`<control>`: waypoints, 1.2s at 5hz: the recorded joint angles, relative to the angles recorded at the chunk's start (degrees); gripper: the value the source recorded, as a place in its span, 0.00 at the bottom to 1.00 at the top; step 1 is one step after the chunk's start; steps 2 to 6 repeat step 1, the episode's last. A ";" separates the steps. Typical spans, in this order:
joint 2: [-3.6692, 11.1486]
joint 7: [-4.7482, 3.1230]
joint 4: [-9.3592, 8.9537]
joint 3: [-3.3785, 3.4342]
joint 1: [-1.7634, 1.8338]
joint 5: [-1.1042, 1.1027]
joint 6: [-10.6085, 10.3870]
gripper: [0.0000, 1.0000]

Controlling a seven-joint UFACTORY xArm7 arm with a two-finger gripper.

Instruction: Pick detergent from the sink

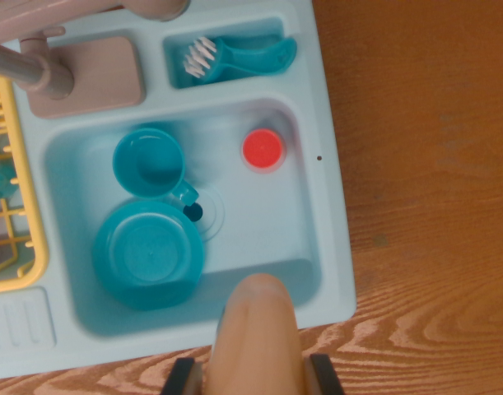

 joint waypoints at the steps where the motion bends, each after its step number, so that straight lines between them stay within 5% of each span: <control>1: 0.00 0.00 0.00 0.00 0.00 0.00 0.00 1.00; 6: 0.00 0.00 0.00 0.00 0.00 0.00 0.00 1.00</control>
